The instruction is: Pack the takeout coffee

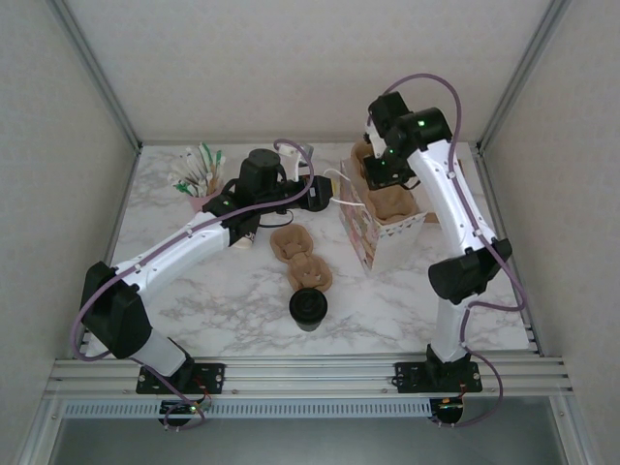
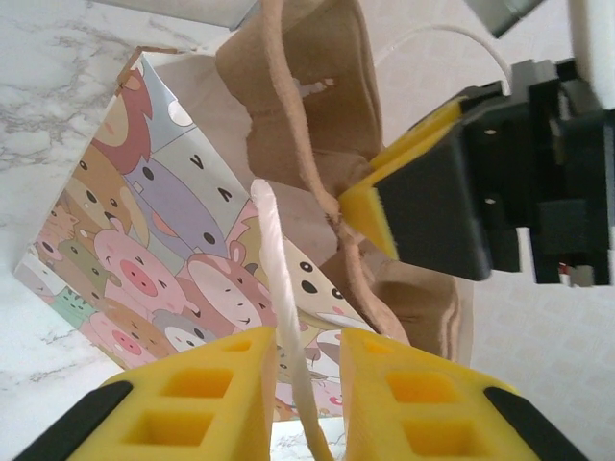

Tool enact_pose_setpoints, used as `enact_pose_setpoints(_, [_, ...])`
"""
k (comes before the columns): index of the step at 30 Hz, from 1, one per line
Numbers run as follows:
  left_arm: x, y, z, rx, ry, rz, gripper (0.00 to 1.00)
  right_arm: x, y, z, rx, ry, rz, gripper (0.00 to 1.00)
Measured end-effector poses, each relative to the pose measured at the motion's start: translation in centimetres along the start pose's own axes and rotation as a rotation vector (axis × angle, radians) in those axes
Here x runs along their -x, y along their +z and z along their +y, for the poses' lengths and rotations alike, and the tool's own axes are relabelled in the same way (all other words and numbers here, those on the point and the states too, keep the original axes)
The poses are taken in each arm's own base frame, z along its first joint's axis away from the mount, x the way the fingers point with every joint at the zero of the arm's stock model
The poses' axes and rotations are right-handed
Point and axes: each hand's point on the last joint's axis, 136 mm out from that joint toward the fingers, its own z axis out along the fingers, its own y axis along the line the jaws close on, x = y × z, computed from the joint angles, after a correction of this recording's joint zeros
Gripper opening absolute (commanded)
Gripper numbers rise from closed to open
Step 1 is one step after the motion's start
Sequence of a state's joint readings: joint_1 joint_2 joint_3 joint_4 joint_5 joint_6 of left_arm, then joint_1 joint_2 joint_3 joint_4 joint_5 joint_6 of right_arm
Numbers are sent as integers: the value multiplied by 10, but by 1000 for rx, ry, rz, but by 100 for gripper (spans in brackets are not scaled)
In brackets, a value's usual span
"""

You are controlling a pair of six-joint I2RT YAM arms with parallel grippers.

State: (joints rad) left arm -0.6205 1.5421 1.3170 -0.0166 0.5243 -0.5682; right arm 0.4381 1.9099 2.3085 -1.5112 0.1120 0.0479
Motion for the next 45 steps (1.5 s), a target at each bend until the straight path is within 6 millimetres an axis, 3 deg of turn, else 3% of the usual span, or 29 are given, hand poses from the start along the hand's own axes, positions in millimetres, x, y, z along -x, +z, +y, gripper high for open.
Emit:
enact_pose_setpoints(9, [-3,5,5,8,-9,10,24,-11,-21,3,33,4,-57,30])
enact_pose_setpoints(18, [-5,6,2,3,-14,15,23,-22,-3,3,31,11,-4,30])
enact_pose_setpoints(45, [-6,10,-7,-11,-5,18,20,1,-1,-6,-13,39,-15,30])
